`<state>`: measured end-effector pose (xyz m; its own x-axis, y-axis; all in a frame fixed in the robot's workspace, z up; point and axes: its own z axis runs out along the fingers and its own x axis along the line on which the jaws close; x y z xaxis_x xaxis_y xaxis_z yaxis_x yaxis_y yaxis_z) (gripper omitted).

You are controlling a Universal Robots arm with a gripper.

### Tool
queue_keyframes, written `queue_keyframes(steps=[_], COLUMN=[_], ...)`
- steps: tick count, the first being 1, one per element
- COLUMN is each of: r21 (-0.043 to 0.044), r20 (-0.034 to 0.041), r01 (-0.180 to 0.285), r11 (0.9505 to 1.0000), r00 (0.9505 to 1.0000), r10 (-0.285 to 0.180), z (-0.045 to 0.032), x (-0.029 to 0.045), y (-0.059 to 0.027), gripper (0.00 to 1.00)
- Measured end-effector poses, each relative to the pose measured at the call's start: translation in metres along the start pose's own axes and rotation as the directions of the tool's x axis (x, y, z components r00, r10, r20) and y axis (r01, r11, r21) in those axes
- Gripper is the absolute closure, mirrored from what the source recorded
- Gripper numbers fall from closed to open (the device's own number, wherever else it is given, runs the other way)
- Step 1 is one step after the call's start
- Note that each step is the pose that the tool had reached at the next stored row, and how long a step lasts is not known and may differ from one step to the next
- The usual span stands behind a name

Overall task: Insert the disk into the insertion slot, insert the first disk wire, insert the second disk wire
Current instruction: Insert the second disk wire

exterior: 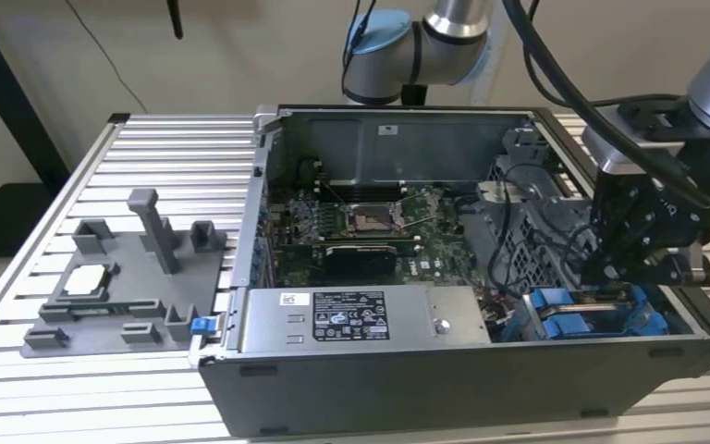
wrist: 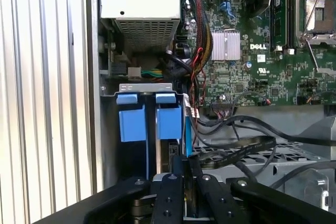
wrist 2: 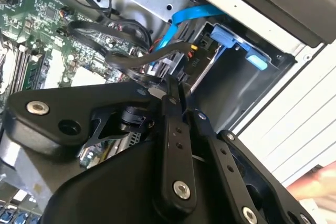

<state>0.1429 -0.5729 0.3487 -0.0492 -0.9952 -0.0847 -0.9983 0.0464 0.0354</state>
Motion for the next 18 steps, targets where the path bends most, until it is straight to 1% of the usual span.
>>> queue_keyframes(steps=[3, 11, 18], r21=[-0.0005, 0.0020, 0.0025], r20=[-0.0026, -0.0069, -0.0114], r01=[0.000, -0.026, -0.028], r11=[1.0000, 0.9997, 0.9996], r00=[1.0000, 0.9996, 0.9996], r10=[0.000, 0.026, 0.028], z=[-0.0001, 0.0023, 0.0054], x=[-0.0001, 0.0013, 0.0017], y=[-0.0057, -0.0061, -0.0062], gripper=[1.00, 1.00, 1.00])
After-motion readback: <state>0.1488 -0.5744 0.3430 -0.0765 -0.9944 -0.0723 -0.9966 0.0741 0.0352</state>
